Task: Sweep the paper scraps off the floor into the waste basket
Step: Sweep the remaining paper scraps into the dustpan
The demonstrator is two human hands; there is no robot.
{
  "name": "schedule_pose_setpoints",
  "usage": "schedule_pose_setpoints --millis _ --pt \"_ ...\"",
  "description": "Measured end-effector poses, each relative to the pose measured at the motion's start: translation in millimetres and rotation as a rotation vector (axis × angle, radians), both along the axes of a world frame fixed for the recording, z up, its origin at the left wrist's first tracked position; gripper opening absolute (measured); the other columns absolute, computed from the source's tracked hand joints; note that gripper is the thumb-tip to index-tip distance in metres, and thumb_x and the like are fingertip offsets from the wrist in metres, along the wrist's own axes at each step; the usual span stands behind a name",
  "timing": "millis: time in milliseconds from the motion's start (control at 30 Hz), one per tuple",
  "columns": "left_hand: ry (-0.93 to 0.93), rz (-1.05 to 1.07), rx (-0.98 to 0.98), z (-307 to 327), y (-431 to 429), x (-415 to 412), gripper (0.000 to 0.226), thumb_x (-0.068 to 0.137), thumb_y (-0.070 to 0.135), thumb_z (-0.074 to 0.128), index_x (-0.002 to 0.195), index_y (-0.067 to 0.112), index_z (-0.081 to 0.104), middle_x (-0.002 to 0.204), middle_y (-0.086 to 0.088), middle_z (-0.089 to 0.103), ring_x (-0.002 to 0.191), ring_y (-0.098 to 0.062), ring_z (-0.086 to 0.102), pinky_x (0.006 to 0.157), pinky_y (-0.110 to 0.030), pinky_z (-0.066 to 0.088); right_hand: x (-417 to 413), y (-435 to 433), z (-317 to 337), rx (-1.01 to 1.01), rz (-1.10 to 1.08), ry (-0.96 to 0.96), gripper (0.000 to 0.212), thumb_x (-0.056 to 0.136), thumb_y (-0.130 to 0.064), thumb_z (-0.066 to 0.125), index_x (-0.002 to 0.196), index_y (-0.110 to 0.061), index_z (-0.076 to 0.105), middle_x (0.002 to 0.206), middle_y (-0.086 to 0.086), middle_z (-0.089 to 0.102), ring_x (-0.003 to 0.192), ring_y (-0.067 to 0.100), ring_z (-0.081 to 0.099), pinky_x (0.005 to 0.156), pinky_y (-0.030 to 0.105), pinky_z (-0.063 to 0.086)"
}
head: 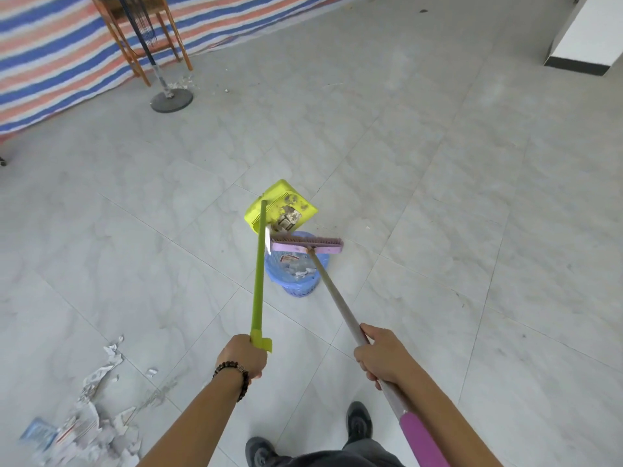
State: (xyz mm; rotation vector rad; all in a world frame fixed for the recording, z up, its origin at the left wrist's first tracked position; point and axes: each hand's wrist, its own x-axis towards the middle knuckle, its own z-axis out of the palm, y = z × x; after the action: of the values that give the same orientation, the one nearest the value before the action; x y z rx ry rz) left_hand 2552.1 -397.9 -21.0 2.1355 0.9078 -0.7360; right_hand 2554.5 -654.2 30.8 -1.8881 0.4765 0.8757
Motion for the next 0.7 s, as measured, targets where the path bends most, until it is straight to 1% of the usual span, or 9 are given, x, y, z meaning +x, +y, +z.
schedule_pose_setpoints --millis 67,100,167,233,400,500,567,633,700 --pt "0.004 -0.045 0.061 -0.8 2.4 1.0 0.014 0.081 0.02 0.05 0.088 0.012 0.06 0.072 -0.006 0.067 0.074 -0.026 0.071 0.063 -0.031 0.053 -4.4 -10.0 0.6 -0.025 0.014 0.015 0.044 0.082 -0.007 0.049 0.124 -0.021 0.054 0.075 0.007 0.055 0.046 0.012 0.049 0.044 0.021 0.043" --pt "0.003 -0.055 0.079 -1.5 3.6 1.6 0.014 0.082 0.021 0.05 0.088 0.012 0.059 0.072 -0.006 0.066 0.073 -0.026 0.07 0.064 -0.031 0.053 -7.5 -15.8 1.1 -0.042 0.027 0.016 0.05 0.083 -0.007 0.05 0.131 -0.021 0.051 0.076 0.007 0.056 0.046 0.012 0.05 0.043 0.02 0.043" --pt "-0.005 -0.051 0.088 -3.0 5.1 3.9 0.013 0.082 0.021 0.05 0.087 0.012 0.059 0.072 -0.006 0.066 0.067 -0.025 0.065 0.063 -0.03 0.051 -14.4 -26.8 2.3 -0.066 0.054 0.008 0.06 0.083 -0.007 0.051 0.142 -0.02 0.046 0.076 0.005 0.057 0.044 0.012 0.05 0.043 0.019 0.043" --pt "-0.012 -0.033 0.082 -5.0 4.3 7.0 0.012 0.082 0.019 0.051 0.087 0.012 0.059 0.07 -0.006 0.066 0.064 -0.024 0.062 0.06 -0.028 0.049 -19.1 -35.2 4.5 -0.065 0.061 -0.002 0.063 0.083 -0.007 0.052 0.144 -0.021 0.045 0.073 0.004 0.057 0.043 0.011 0.05 0.043 0.019 0.043" --pt "-0.023 0.028 0.027 -11.8 -4.6 10.3 0.015 0.079 0.016 0.052 0.088 0.009 0.061 0.066 -0.007 0.063 0.062 -0.025 0.062 0.056 -0.028 0.045 -20.9 -35.5 16.4 0.007 0.015 -0.034 0.059 0.085 -0.006 0.051 0.141 -0.025 0.047 0.071 0.005 0.056 0.045 0.011 0.048 0.042 0.018 0.042" --pt "-0.024 0.072 -0.031 -9.4 -13.3 7.3 0.012 0.08 0.01 0.053 0.089 0.008 0.061 0.066 -0.007 0.061 0.059 -0.024 0.06 0.051 -0.025 0.04 -15.3 -30.0 20.8 0.026 0.006 -0.056 0.058 0.086 -0.005 0.051 0.14 -0.028 0.046 0.073 0.006 0.055 0.049 0.013 0.047 0.042 0.019 0.042" --pt "-0.025 0.128 -0.102 -5.8 -18.2 4.9 0.016 0.079 0.003 0.054 0.093 0.007 0.062 0.072 -0.008 0.061 0.056 -0.022 0.059 0.045 -0.023 0.036 -7.9 -29.3 22.4 0.043 0.001 -0.055 0.052 0.085 -0.005 0.052 0.131 -0.029 0.05 0.073 0.007 0.054 0.048 0.013 0.046 0.043 0.021 0.042" --pt "-0.038 0.186 -0.181 0.2 -21.8 3.0 0.02 0.077 -0.003 0.056 0.094 0.005 0.063 0.077 -0.008 0.06 0.053 -0.02 0.057 0.043 -0.022 0.033 0.3 -29.7 23.7 0.08 -0.018 -0.041 0.039 0.084 -0.005 0.051 0.114 -0.029 0.053 0.07 0.008 0.052 0.046 0.013 0.045 0.044 0.024 0.041" --pt "-0.054 0.239 -0.258 8.6 -23.8 1.8 0.02 0.078 -0.006 0.058 0.096 0.001 0.064 0.078 -0.008 0.061 0.051 -0.02 0.055 0.043 -0.022 0.031 7.6 -28.4 24.1 0.108 -0.011 -0.037 0.031 0.083 -0.004 0.051 0.108 -0.022 0.057 0.066 0.006 0.05 0.043 0.012 0.043 0.044 0.025 0.04"
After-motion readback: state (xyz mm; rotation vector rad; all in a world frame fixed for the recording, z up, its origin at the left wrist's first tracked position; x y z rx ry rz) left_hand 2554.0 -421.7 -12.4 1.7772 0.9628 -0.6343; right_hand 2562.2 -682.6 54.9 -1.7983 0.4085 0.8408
